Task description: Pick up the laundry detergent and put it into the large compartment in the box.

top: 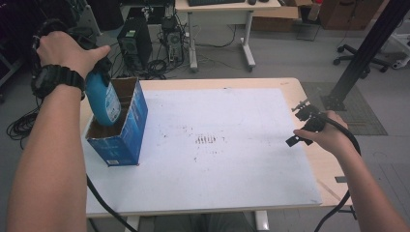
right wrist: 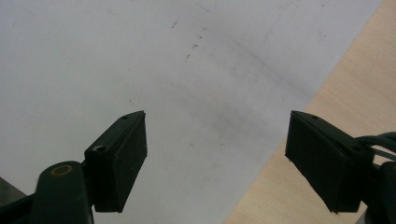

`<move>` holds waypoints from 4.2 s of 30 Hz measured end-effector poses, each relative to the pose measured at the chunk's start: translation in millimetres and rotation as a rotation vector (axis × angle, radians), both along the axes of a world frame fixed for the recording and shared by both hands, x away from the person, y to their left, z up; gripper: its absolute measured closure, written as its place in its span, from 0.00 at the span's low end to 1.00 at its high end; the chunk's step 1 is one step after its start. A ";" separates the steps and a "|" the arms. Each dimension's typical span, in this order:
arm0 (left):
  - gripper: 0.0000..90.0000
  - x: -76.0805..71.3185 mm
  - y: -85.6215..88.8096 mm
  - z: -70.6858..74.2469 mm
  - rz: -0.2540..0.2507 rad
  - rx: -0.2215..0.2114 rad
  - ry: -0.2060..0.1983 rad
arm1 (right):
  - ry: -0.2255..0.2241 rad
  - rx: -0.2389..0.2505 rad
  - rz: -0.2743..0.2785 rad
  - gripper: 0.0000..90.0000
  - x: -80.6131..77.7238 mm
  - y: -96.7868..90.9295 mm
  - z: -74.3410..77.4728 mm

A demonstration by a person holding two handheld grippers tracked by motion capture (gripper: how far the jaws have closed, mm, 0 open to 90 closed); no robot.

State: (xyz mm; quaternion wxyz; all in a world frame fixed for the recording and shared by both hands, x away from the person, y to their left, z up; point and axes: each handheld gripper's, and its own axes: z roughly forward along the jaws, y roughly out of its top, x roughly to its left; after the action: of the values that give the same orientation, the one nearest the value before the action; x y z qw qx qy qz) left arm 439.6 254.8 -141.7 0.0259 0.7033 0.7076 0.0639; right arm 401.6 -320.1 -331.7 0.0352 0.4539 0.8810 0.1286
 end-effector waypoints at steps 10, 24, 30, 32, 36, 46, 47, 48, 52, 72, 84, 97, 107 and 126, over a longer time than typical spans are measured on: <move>0.41 1.9 1.9 -21.2 -0.001 -0.007 0.013 | 0.004 -0.004 0.002 0.23 -1.2 1.8 -2.2; 0.41 4.7 6.9 -57.8 0.001 -0.017 0.044 | 0.006 -0.011 0.004 0.23 -1.0 3.6 -3.3; 0.41 6.1 6.0 -72.5 -0.002 -0.022 0.057 | 0.007 -0.013 0.010 0.23 -0.1 6.6 -4.3; 0.41 6.6 6.3 -78.5 0.000 -0.025 0.061 | 0.009 -0.012 0.013 0.23 0.0 7.6 -5.1; 0.41 7.5 7.3 -92.4 0.002 -0.029 0.073 | 0.010 -0.017 0.014 0.23 0.2 7.9 -5.7; 0.41 9.7 5.3 -116.1 -0.002 -0.025 0.094 | 0.013 -0.020 0.014 0.23 0.6 8.8 -6.9; 0.41 9.9 5.2 -117.7 -0.003 -0.025 0.098 | 0.013 -0.019 0.015 0.23 0.5 9.0 -7.3; 0.41 10.0 5.4 -120.1 -0.002 -0.027 0.097 | 0.014 -0.017 0.014 0.23 0.4 9.0 -7.7; 0.41 9.9 5.8 -127.3 -0.001 -0.029 0.097 | 0.017 -0.023 0.012 0.23 0.0 7.8 -8.4; 0.41 9.2 10.6 -144.7 0.004 -0.035 0.088 | 0.017 -0.026 0.014 0.23 1.1 9.1 -7.7; 0.39 9.0 10.3 -147.0 0.000 -0.026 0.095 | 0.017 -0.025 0.007 0.23 -2.3 5.3 -6.9; 0.28 6.7 11.0 -144.1 0.015 -0.062 0.075 | 0.015 -0.025 0.011 0.23 -2.0 6.2 -6.3; 0.27 6.4 8.5 -134.0 0.005 -0.032 0.072 | 0.015 -0.021 0.015 0.23 -1.6 7.2 -6.3; 0.21 3.3 8.9 -101.7 0.009 0.057 0.038 | 0.014 -0.022 0.014 0.23 -1.9 5.7 -6.6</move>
State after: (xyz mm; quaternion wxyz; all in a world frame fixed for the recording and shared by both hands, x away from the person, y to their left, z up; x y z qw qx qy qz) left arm 443.0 263.7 -243.4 -0.0078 0.7016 0.7090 0.0706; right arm 399.7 -314.3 -338.3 0.0333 0.4482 0.8857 0.1162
